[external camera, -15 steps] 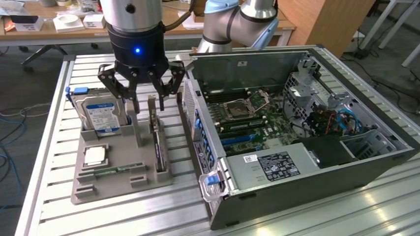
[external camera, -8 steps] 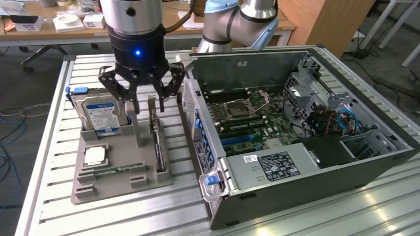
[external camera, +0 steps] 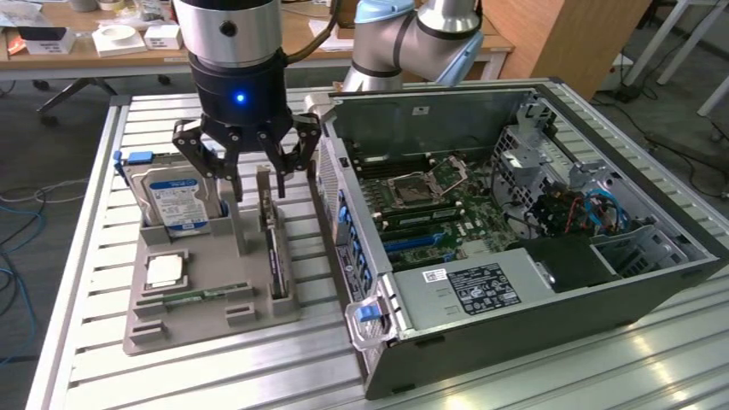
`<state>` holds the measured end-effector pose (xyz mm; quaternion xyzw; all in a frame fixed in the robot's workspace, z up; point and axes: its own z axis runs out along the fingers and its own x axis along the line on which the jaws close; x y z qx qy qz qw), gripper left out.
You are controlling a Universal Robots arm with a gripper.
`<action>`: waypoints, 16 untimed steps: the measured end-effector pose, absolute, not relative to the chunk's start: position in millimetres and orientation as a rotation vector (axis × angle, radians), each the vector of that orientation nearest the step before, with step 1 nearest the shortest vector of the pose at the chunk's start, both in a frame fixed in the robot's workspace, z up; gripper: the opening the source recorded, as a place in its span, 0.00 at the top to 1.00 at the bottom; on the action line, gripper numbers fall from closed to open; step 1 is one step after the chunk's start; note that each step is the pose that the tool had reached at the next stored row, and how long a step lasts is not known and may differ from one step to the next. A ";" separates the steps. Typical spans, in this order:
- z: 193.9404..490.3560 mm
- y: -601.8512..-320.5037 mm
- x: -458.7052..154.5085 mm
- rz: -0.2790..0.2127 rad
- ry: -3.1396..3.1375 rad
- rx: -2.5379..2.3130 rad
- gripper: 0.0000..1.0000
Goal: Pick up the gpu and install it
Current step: 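Pick up the gpu and move the gpu toward the slot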
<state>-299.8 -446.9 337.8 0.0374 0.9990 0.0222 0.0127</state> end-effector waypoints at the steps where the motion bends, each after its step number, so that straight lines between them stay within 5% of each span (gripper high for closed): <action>1: 337.7 -446.9 -299.8 0.069 3.113 0.117 0.47; 16: 324.3 -446.9 -299.8 0.070 3.113 0.117 0.47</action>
